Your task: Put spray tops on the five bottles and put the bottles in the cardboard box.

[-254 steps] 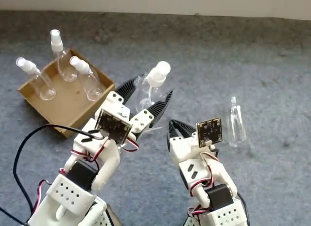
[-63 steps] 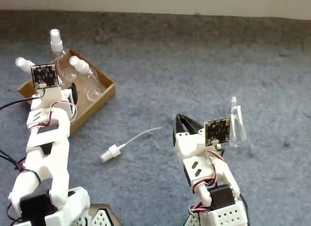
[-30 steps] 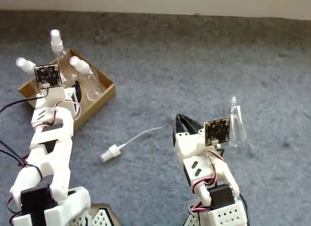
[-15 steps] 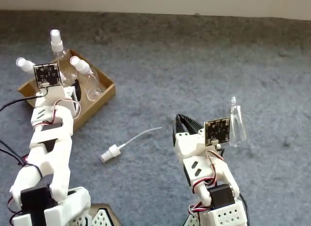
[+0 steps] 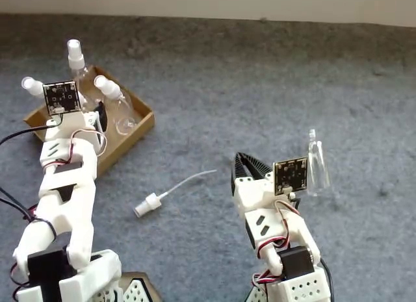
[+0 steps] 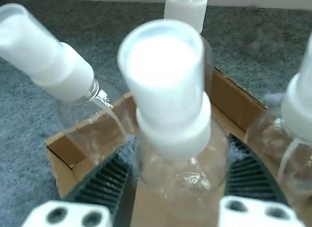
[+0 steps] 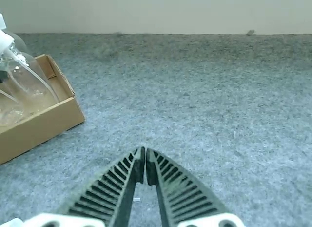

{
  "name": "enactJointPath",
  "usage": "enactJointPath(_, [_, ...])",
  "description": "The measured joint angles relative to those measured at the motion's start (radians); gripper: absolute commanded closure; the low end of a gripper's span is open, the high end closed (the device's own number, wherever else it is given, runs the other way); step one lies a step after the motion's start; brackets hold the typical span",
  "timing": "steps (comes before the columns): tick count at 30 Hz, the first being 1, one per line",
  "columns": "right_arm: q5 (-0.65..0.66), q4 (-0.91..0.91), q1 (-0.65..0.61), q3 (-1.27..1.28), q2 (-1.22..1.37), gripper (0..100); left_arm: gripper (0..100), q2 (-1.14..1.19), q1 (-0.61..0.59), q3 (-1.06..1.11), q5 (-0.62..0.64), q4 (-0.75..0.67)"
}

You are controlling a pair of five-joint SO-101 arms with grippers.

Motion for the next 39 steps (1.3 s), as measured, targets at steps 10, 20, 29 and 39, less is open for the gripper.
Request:
enactJointPath(10, [0.0,0.0,0.0,0.0,0.0,99.0,86,0.0,0.0,-0.029,0.0,-0.002])
enactJointPath(20, [0.0,0.0,0.0,0.0,0.0,99.0,86,0.051,0.0,-0.043,0.0,-0.002])
enactJointPath(29, [0.0,0.0,0.0,0.0,0.0,99.0,86,0.167,0.0,-0.097,-0.002,-0.006])
enactJointPath(39, [0.0,0.0,0.0,0.0,0.0,99.0,86,0.173,0.0,-0.098,0.002,-0.009])
